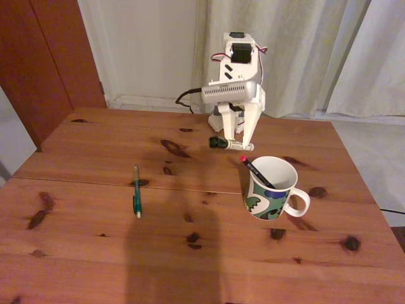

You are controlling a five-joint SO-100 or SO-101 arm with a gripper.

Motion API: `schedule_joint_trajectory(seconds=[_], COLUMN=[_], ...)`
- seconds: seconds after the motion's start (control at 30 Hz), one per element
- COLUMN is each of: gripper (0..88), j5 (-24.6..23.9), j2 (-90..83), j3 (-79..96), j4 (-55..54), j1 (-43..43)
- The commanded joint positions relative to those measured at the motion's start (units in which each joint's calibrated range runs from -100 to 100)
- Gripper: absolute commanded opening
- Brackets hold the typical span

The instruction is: Clean up the desk and place the pens and markers into the cup

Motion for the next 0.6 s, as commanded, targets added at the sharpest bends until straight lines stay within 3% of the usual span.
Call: schedule_joint_trajectory(seconds=[0.0, 0.33, 0.57], gripper=[0.7, 0.6, 0.6], j5=[0.1, -6.45, -8.33], j2=[-2.43, 0.22, 2.7], j3=[-7.53, -14.12, -11.77], j4=[-0.64, -0.81, -9.41], j1=[-0.39, -3.77, -3.85])
